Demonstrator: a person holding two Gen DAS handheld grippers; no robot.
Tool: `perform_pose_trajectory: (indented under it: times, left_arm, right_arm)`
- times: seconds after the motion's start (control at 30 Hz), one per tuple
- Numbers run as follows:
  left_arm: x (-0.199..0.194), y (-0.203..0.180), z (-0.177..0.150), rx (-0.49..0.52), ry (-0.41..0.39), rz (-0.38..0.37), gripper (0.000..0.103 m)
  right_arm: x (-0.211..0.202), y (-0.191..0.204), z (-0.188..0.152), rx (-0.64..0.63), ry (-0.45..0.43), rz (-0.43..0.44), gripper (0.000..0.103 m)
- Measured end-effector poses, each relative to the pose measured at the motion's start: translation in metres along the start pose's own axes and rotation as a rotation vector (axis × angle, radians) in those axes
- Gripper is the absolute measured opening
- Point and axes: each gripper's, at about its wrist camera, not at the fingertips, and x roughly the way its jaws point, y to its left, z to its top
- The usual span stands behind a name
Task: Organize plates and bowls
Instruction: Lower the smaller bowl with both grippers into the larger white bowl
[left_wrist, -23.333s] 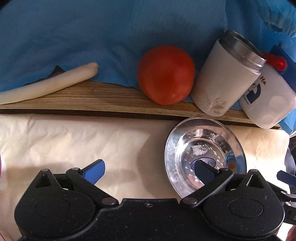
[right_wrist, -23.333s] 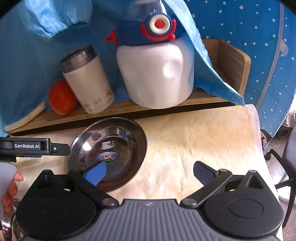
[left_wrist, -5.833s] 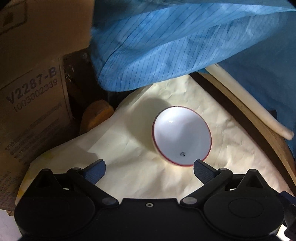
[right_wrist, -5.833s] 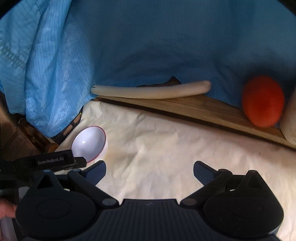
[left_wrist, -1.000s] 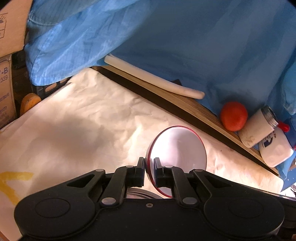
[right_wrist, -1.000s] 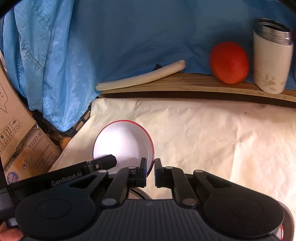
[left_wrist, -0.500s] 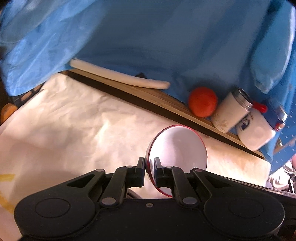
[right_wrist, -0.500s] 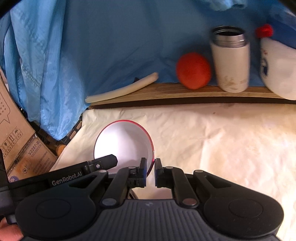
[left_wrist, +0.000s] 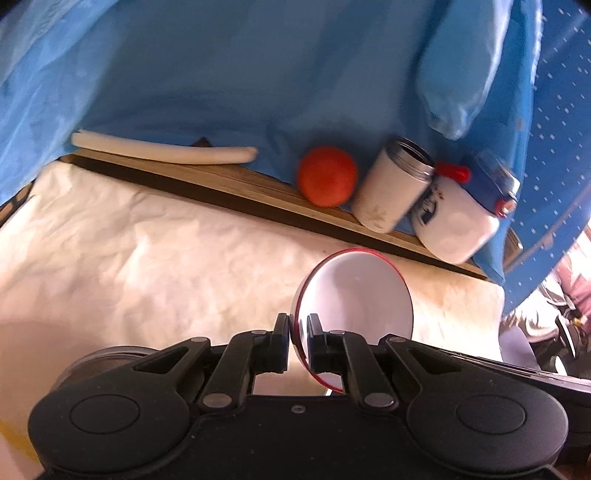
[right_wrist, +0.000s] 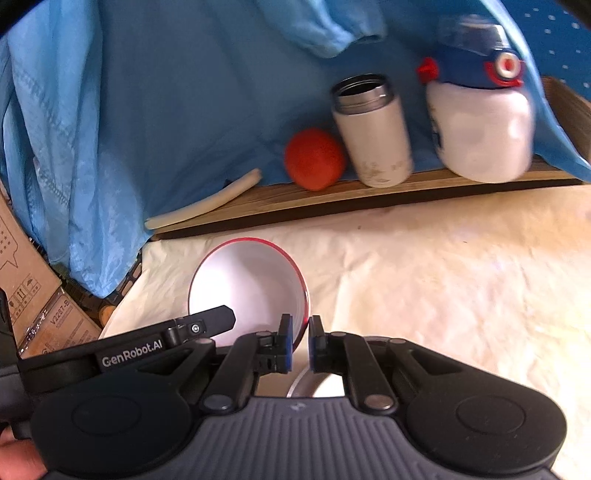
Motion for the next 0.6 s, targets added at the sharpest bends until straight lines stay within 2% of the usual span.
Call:
perform_pose_trajectory:
  times: [0.6]
  left_arm:
    - [0.007, -0.034, -0.012, 0.081, 0.049, -0.066, 0.009]
  right_arm:
    - [-0.028, -0.035, -0.017, 0.055, -0.02, -0.042, 0.01]
